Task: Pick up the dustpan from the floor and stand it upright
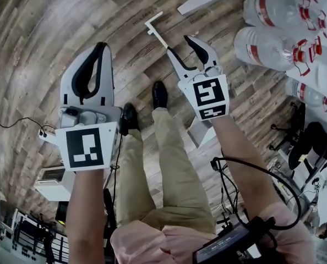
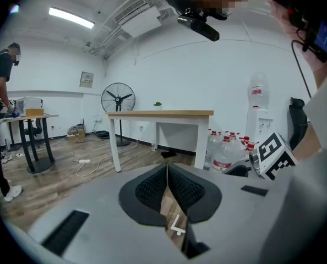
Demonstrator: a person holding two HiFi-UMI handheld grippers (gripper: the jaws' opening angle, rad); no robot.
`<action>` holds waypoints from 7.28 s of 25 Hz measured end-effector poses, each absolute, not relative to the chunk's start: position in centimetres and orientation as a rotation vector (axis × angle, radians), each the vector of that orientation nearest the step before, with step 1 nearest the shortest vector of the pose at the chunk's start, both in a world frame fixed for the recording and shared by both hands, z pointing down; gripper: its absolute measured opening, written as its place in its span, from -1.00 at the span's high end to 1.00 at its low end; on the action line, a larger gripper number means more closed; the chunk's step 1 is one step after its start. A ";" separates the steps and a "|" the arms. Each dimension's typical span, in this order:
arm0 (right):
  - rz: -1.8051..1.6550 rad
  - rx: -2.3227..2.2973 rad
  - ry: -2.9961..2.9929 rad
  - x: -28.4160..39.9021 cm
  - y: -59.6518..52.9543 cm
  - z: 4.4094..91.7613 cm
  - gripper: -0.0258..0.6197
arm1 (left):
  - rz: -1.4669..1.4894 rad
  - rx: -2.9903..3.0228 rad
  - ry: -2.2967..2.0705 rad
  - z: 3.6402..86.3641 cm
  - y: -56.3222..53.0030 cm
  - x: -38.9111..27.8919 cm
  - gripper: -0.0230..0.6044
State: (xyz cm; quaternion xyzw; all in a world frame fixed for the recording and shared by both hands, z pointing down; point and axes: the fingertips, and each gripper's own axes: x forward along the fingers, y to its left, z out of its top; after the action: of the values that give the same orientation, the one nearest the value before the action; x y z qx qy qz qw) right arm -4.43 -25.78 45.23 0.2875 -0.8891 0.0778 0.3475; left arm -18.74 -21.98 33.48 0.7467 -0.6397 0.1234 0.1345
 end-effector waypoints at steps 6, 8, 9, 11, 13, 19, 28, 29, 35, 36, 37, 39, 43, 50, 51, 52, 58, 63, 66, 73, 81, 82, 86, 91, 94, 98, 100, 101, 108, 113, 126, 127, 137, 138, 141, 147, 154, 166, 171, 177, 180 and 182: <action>0.246 0.730 -2.276 -4.6 -26.0 49.9 0.32 | 0.361 2.128 -1.841 38.0 -22.3 -19.5 0.87; 0.252 0.724 -2.272 -4.6 -26.4 51.4 0.32 | 0.368 2.114 -1.828 39.4 -22.6 -19.3 0.87; 0.253 0.723 -2.270 -4.6 -26.5 52.2 0.33 | 0.370 2.107 -1.820 40.1 -22.7 -19.3 0.87; 0.253 0.717 -2.266 -4.7 -26.8 53.8 0.33 | 0.382 2.105 -1.810 41.7 -22.9 -19.3 0.87; 0.257 0.705 -2.258 -4.8 -26.9 55.6 0.34 | 0.402 2.103 -1.805 43.3 -22.8 -19.5 0.87; 0.285 0.666 -2.230 -4.6 -27.2 61.3 0.36 | 0.434 2.113 -1.799 47.3 -22.8 -19.7 0.87; 0.302 0.626 -2.196 -3.8 -28.3 68.7 0.37 | 0.448 2.104 -1.795 52.3 -23.8 -19.2 0.86; 0.305 0.622 -2.190 -3.8 -28.4 69.5 0.37 | 0.440 2.107 -1.793 52.7 -23.9 -19.1 0.86; 0.310 0.591 -2.162 -3.4 -28.7 73.8 0.39 | 0.431 2.100 -1.792 55.7 -24.3 -18.6 0.86; 0.312 0.590 -2.156 -3.3 -28.7 74.5 0.39 | 0.432 2.098 -1.789 56.1 -24.3 -18.6 0.86; 0.315 0.588 -2.150 -3.3 -28.8 75.3 0.39 | 0.436 2.095 -1.787 56.6 -24.3 -18.5 0.86; 0.321 0.580 -2.140 -3.2 -28.7 76.8 0.39 | 0.448 2.087 -1.785 57.5 -24.3 -18.6 0.86; 0.316 0.551 -2.125 -3.0 -28.4 79.4 0.40 | 0.444 2.075 -1.776 58.9 -24.4 -18.3 0.86; 0.316 0.529 -2.109 -3.3 -28.4 82.9 0.41 | 0.448 2.067 -1.788 61.2 -24.8 -18.9 0.86; 0.315 0.526 -2.108 -3.4 -28.5 83.4 0.41 | 0.449 2.065 -1.788 61.6 -24.9 -18.9 0.86; 0.314 0.524 -2.105 -3.4 -28.6 83.9 0.41 | 0.449 2.066 -1.789 62.0 -24.9 -19.0 0.86; 0.312 0.516 -2.071 -3.4 -29.0 87.4 0.42 | 0.455 2.057 -1.790 64.3 -24.6 -19.3 0.86; 0.320 0.510 -2.029 -3.2 -28.8 90.1 0.45 | 0.461 2.055 -1.798 65.4 -24.5 -20.1 0.86; 0.317 0.501 -2.006 -3.1 -28.6 91.6 0.48 | 0.469 2.054 -1.798 66.1 -24.3 -20.4 0.86; 0.301 0.532 -1.978 -3.2 -29.3 93.8 0.63 | 0.476 2.044 -1.808 66.9 -23.0 -21.0 0.86; 0.350 0.610 -1.928 -3.2 -30.8 95.0 0.54 | 0.480 2.067 -1.806 67.2 -22.3 -21.6 0.86; 0.351 0.599 -1.926 -3.3 -30.6 95.3 0.54 | 0.479 2.066 -1.807 67.3 -22.1 -21.6 0.86; 0.342 0.556 -1.902 -3.2 -29.9 96.9 0.51 | 0.486 2.061 -1.805 68.1 -21.5 -21.9 0.86; 0.367 0.519 -1.868 -2.8 -29.4 98.9 0.44 | 0.490 2.064 -1.815 68.6 -21.4 -22.4 0.86; 0.367 0.500 -1.874 -2.8 -29.4 99.0 0.44 | 0.491 2.053 -1.823 68.9 -21.4 -22.7 0.86; 0.372 0.469 -1.881 -3.1 -29.5 99.0 0.44 | 0.482 2.052 -1.828 69.0 -21.3 -22.3 0.86; 0.366 0.455 -1.877 -3.1 -29.3 99.1 0.47 | 0.485 2.055 -1.823 69.0 -21.1 -22.0 0.86; 0.364 0.450 -1.873 -3.1 -29.2 99.1 0.49 | 0.489 2.056 -1.821 69.0 -21.0 -21.9 0.86; 0.414 0.492 -1.872 -3.3 -29.3 98.0 0.65 | 0.493 2.062 -1.829 68.0 -20.6 -22.1 0.86; 0.392 0.530 -1.901 -2.9 -29.2 93.4 0.65 | 0.475 2.073 -1.821 64.9 -20.0 -21.6 0.86; 0.310 0.688 -1.996 1.1 -25.8 71.9 0.67 | 0.387 2.215 -1.729 48.3 -17.5 -17.2 0.86; 0.311 0.694 -1.997 1.6 -25.2 70.4 0.67 | 0.379 2.228 -1.715 47.0 -17.1 -16.6 0.86; 0.262 0.802 -2.027 6.9 -19.3 57.8 0.67 | 0.450 2.541 -1.495 35.3 -13.7 -10.6 0.86; 0.259 0.820 -2.026 7.4 -18.8 56.7 0.67 | 0.436 2.570 -1.479 34.3 -13.5 -10.1 0.86; 0.240 0.856 -2.047 8.5 -16.9 53.6 0.67 | 0.401 2.637 -1.442 31.9 -12.3 -9.2 0.86; 0.208 0.924 -2.094 12.1 -12.6 47.7 0.66 | 0.353 2.664 -1.375 28.5 -8.5 -6.3 0.86; 0.207 1.042 -2.115 17.9 -8.1 42.3 0.66 | 0.309 2.644 -1.328 25.4 -5.1 -2.2 0.86; 0.199 1.216 -2.103 29.4 1.3 35.6 0.68 | 0.243 2.761 -1.239 17.7 1.6 10.0 0.86; 0.221 1.330 -2.073 34.3 4.8 33.6 0.69 | 0.258 2.832 -1.196 15.0 4.5 13.9 0.86; 0.264 1.449 -2.030 39.5 9.1 32.3 0.69 | 0.290 2.920 -1.143 12.6 7.4 18.0 0.86; 0.274 1.489 -1.995 42.2 11.0 32.1 0.70 | 0.266 2.937 -1.104 11.6 8.8 20.1 0.86; 0.279 1.512 -1.970 44.0 12.0 32.1 0.70 | 0.272 2.961 -1.081 11.2 9.5 21.4 0.86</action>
State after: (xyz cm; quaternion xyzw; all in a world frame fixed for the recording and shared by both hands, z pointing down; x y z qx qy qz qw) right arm 43.96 12.05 32.06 0.5741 -0.7480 0.1059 0.3157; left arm 21.40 9.49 11.22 0.9359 -0.3415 0.0859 -0.0113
